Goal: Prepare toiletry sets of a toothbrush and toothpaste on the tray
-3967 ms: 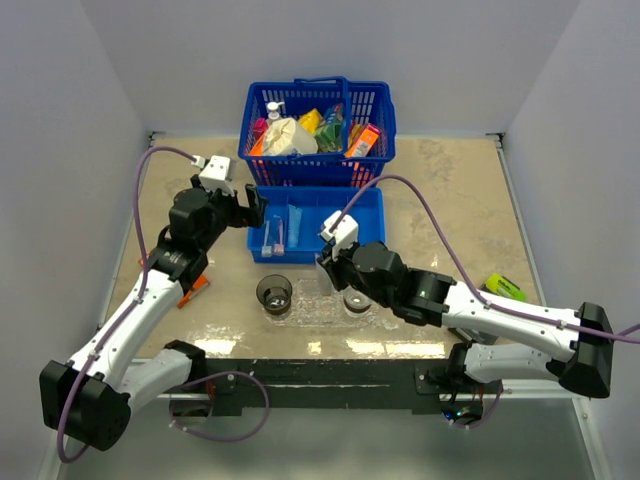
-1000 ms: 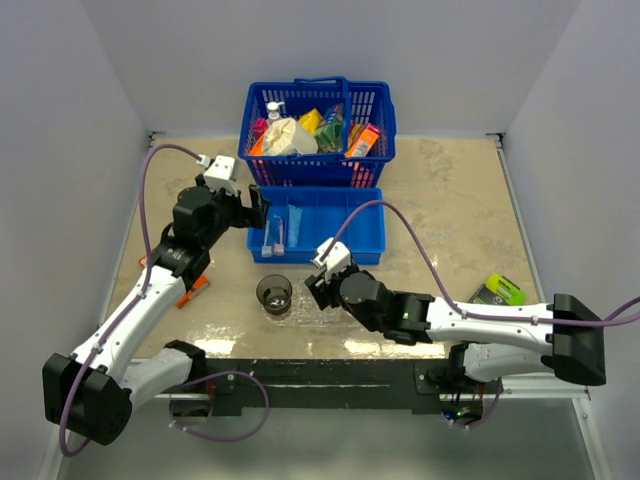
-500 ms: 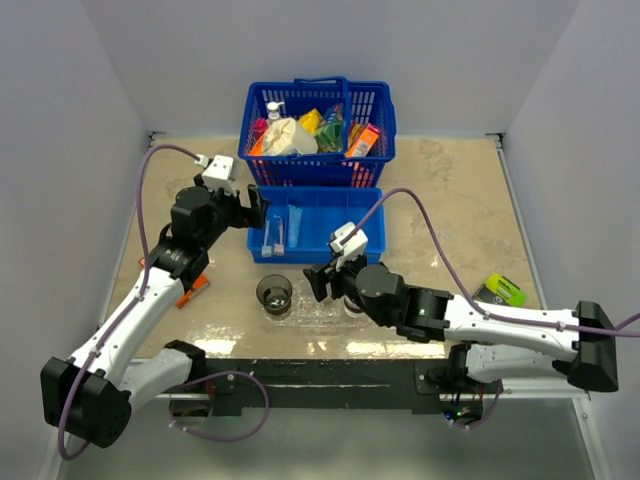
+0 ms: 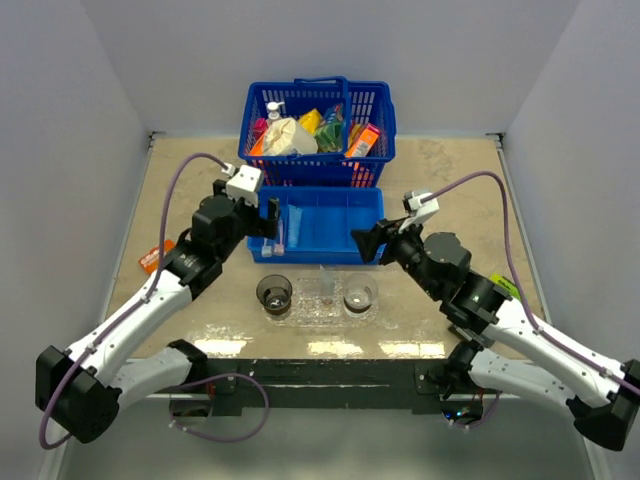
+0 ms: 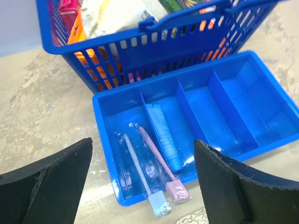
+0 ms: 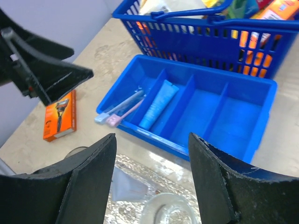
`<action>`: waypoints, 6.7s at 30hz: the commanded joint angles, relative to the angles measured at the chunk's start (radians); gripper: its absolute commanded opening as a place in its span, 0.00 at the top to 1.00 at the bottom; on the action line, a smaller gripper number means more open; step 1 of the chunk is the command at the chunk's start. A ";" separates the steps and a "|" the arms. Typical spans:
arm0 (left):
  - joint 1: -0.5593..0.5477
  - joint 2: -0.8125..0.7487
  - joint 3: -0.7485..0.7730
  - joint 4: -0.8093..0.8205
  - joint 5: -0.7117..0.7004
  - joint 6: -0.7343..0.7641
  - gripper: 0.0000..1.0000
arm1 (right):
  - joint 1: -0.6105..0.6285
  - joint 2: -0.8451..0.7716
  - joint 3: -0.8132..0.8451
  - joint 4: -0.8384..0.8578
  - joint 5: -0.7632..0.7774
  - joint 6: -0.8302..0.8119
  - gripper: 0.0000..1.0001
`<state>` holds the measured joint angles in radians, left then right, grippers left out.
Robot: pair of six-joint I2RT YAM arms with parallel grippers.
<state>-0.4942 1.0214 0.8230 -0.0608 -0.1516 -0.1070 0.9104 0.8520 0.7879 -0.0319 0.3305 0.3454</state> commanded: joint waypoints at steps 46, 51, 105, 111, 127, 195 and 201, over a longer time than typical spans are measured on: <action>-0.167 0.885 0.633 -0.507 -0.152 -0.161 0.46 | -0.277 -0.297 -0.036 -0.330 -0.203 0.033 0.39; -0.156 0.917 0.637 -0.502 -0.144 -0.178 0.43 | -0.277 -0.317 -0.042 -0.332 -0.202 0.038 0.39; -0.156 0.672 0.492 -0.268 -0.155 -0.076 1.00 | -0.277 -0.266 -0.032 -0.326 -0.194 0.041 0.37; -0.156 0.586 0.438 -0.211 -0.141 -0.028 1.00 | -0.277 -0.239 -0.012 -0.327 -0.197 0.044 0.37; -0.293 0.036 0.036 0.094 -0.137 0.236 0.98 | -0.272 0.002 0.184 -0.264 -0.362 0.096 0.29; -0.101 0.032 0.087 0.219 1.148 -0.092 0.06 | -0.071 0.240 0.386 -0.056 -0.666 -0.046 1.00; -0.101 0.063 0.079 0.271 1.233 -0.137 0.33 | -0.071 0.240 0.376 -0.026 -0.763 -0.052 1.00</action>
<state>-0.6022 1.0744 0.8734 0.1123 0.9539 -0.1848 0.8383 1.1225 1.1584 -0.1474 -0.3138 0.3214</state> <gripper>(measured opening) 0.767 0.040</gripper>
